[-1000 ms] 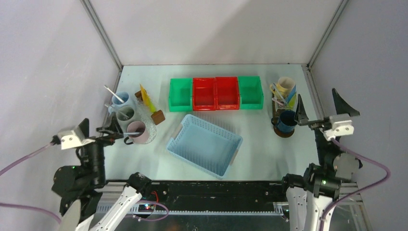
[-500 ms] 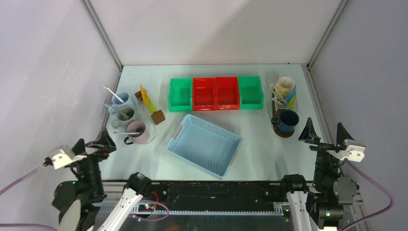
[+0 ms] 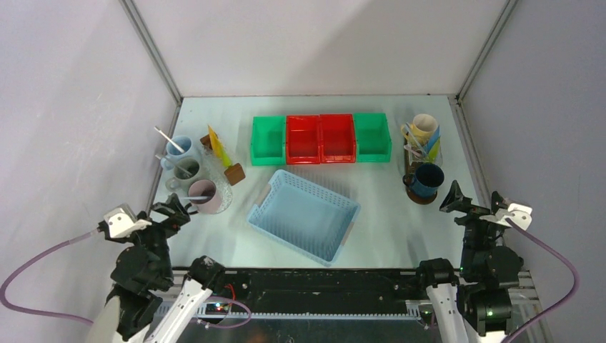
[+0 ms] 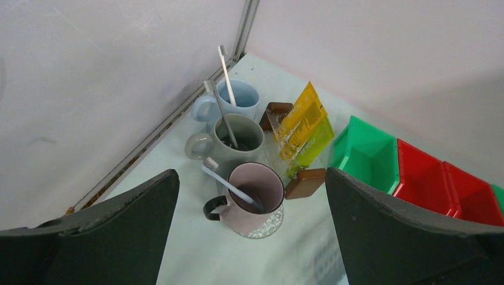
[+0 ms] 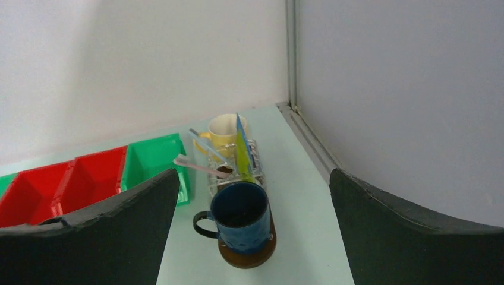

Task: Prepare toiletry sets of a toothbrush and toothpaste on the tray
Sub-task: Reset both arms

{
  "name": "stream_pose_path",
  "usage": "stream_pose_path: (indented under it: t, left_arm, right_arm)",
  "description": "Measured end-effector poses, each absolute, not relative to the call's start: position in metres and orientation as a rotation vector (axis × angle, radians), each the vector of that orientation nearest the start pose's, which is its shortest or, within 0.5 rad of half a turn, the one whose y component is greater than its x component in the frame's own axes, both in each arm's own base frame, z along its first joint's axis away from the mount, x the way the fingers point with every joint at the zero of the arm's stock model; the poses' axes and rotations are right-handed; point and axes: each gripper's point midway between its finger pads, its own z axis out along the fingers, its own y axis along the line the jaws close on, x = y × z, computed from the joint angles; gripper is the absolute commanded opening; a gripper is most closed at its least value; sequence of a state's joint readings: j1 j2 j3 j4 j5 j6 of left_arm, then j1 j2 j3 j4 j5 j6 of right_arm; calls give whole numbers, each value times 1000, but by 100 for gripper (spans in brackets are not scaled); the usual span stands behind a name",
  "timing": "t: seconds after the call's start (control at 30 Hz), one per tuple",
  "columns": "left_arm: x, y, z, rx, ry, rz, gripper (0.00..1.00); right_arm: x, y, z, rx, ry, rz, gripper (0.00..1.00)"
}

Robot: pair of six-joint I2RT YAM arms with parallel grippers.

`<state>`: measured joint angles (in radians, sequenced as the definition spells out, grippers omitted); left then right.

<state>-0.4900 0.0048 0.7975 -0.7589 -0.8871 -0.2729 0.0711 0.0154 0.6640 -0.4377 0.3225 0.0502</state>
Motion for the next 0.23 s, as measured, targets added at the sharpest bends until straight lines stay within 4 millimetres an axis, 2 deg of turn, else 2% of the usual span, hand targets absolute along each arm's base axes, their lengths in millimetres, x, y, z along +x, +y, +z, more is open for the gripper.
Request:
stream_pose_path:
  t: [0.23]
  left_arm:
    - [139,70,276,-539,1506,81,100]
  right_arm:
    - [162,-52,313,327,1369,-141,99]
